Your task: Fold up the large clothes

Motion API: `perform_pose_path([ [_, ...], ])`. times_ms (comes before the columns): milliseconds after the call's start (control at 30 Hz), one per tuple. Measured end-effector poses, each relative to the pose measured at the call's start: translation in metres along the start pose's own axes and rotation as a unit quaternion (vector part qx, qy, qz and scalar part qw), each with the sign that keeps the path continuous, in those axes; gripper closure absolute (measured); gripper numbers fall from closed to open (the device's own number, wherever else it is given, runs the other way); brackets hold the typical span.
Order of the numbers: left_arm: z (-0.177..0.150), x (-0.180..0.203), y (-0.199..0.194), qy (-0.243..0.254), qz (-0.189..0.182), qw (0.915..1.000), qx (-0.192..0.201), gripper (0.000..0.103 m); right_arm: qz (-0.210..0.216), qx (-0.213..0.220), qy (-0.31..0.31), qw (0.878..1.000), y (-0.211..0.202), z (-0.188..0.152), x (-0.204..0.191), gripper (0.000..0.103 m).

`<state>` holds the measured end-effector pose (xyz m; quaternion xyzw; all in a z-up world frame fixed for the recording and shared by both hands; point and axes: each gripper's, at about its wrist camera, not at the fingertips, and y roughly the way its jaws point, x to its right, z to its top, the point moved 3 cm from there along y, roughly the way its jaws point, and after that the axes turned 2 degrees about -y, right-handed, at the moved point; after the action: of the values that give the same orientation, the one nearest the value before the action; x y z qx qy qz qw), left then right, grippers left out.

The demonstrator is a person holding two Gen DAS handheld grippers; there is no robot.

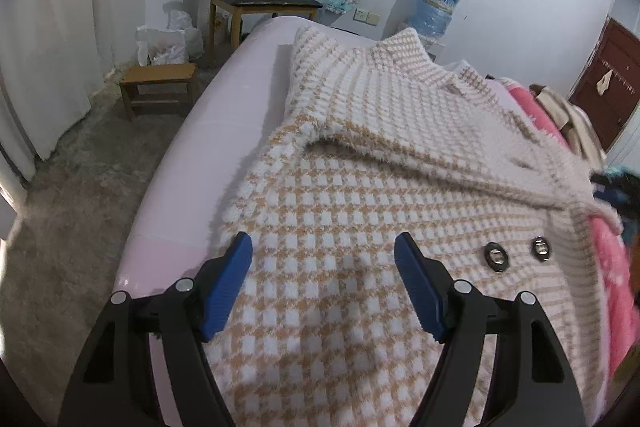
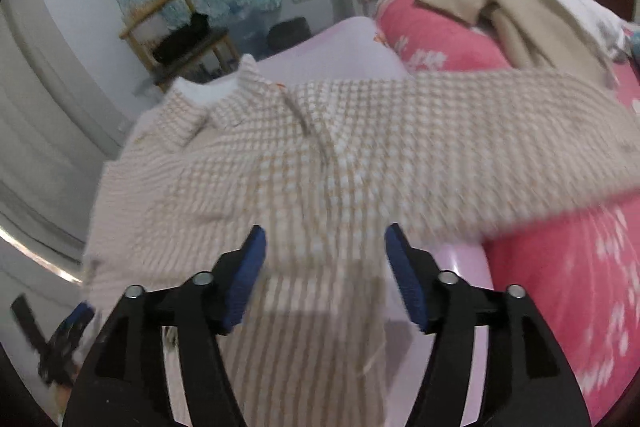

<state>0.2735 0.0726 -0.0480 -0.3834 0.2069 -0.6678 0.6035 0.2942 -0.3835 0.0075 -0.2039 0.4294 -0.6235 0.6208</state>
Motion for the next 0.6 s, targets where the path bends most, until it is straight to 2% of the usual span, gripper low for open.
perform_pose_path([
  [200, -0.018, -0.009, -0.042, 0.007, -0.013, 0.9997, -0.020, 0.031, 0.018, -0.035, 0.025, 0.999, -0.046, -0.093, 0.016, 0.040],
  [300, -0.040, -0.021, -0.063, 0.001, -0.011, 0.9992, -0.037, 0.031, 0.030, -0.061, 0.051, 0.996, -0.056, -0.139, 0.023, 0.040],
  [367, -0.058, -0.029, -0.075, -0.007, -0.010, 0.9985, -0.053, 0.031, 0.037, -0.072, 0.061, 0.995, -0.060, -0.158, 0.021, 0.041],
  [533, -0.101, -0.033, -0.099, -0.025, -0.020, 0.9958, -0.086, 0.043, 0.045, -0.105, 0.065, 0.991, -0.063, -0.204, 0.012, 0.052],
  [567, -0.109, -0.032, -0.103, -0.027, -0.024, 0.9950, -0.093, 0.046, 0.043, -0.109, 0.065, 0.991, -0.063, -0.211, 0.012, 0.057],
  [600, -0.118, -0.032, -0.106, -0.030, -0.024, 0.9944, -0.099, 0.048, 0.049, -0.111, 0.067, 0.990, -0.065, -0.218, 0.011, 0.058],
])
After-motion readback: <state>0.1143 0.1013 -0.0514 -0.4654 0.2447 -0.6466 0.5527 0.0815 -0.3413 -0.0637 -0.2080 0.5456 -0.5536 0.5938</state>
